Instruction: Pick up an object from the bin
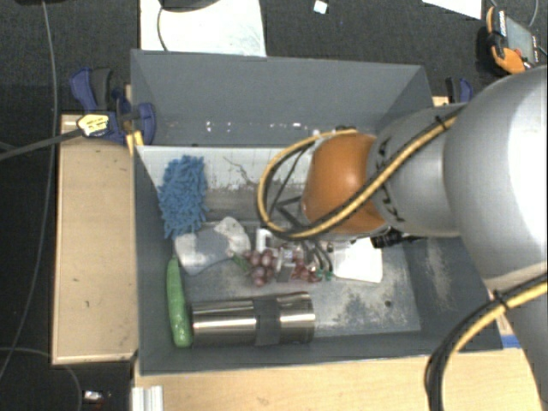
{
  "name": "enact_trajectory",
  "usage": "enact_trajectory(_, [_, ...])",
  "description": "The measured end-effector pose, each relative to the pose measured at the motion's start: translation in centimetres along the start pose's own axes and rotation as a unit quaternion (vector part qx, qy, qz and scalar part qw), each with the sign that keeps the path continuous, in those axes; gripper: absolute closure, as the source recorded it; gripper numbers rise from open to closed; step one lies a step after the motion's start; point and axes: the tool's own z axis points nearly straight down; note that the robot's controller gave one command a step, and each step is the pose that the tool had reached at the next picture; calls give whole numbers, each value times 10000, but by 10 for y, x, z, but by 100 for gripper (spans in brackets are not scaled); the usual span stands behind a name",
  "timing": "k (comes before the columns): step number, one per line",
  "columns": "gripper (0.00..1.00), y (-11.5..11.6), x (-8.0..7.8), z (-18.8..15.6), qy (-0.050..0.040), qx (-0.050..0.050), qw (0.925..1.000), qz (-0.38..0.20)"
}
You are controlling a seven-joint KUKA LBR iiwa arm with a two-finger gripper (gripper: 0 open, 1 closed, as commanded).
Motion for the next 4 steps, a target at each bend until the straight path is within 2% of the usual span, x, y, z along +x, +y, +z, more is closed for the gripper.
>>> enact_trajectory(1, [100, -1, -1, -105, 24, 4, 9999, -149])
enact_trajectory(2, [100, -1, 9, -31, 12, 1, 10000, -43])
enact_trajectory(3, [100, -3, 0, -106, 18, 2, 10000, -48])
enact_trajectory(4, [100, -2, -2, -129, -28, -8, 10000, -55])
